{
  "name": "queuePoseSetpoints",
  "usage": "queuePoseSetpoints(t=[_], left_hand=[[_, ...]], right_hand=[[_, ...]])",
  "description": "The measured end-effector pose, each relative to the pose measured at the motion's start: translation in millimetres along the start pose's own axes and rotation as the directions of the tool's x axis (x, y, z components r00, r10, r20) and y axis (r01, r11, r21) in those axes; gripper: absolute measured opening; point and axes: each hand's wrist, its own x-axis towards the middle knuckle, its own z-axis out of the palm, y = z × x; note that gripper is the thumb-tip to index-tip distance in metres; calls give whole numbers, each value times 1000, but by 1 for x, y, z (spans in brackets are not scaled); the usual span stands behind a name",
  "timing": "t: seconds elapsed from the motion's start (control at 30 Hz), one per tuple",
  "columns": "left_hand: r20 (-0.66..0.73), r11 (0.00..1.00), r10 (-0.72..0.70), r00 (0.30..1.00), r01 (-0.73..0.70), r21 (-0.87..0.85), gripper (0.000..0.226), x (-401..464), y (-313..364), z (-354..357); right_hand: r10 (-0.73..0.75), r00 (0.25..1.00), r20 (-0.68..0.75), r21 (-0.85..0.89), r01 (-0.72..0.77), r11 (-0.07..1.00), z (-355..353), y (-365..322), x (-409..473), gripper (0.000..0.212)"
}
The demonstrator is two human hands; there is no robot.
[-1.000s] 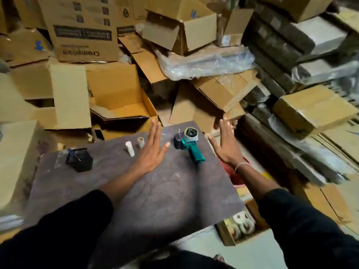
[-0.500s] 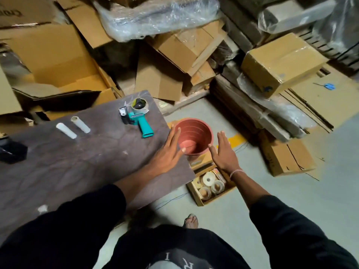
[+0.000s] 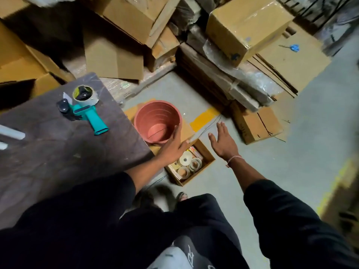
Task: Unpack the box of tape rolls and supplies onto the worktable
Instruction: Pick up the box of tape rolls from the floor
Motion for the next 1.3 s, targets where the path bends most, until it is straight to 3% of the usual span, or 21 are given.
queuePoseSetpoints(t=[0.23,0.4,0.5,0.67,0.87,1.13,1.23,1.3], left_hand=[[56,985,-171,984,172,-11,92,32,-16,43],[12,901,-413,911,411,-137,78,46,-5,95],[-2,827,-525,851,509,-237,83,60,-14,134],[-54,744,-636,770,593,-307,82,83,-30,185],[-96,711,-690,717,646,-279,81,116,-112,247],[-125,620,-781,611,738,-267,68,169,-265,337],[-152,636,-768,622,714,-291,65,188,-314,366],[-140,652,-749,647,683,-331,66,194,-346,389]], right_hand=[[-76,985,153,-49,85,995,-10,52,55,60],[-148,947,286,-34,165,986,3,99,102,52],[-176,914,365,-40,204,978,16,129,125,50],[-211,872,442,-60,263,963,53,174,165,51],[-170,853,494,-127,264,956,138,232,206,52],[-45,752,657,-329,340,881,291,295,270,70],[-59,728,683,-318,370,873,347,312,296,86],[-99,731,675,-293,389,873,377,321,310,79]])
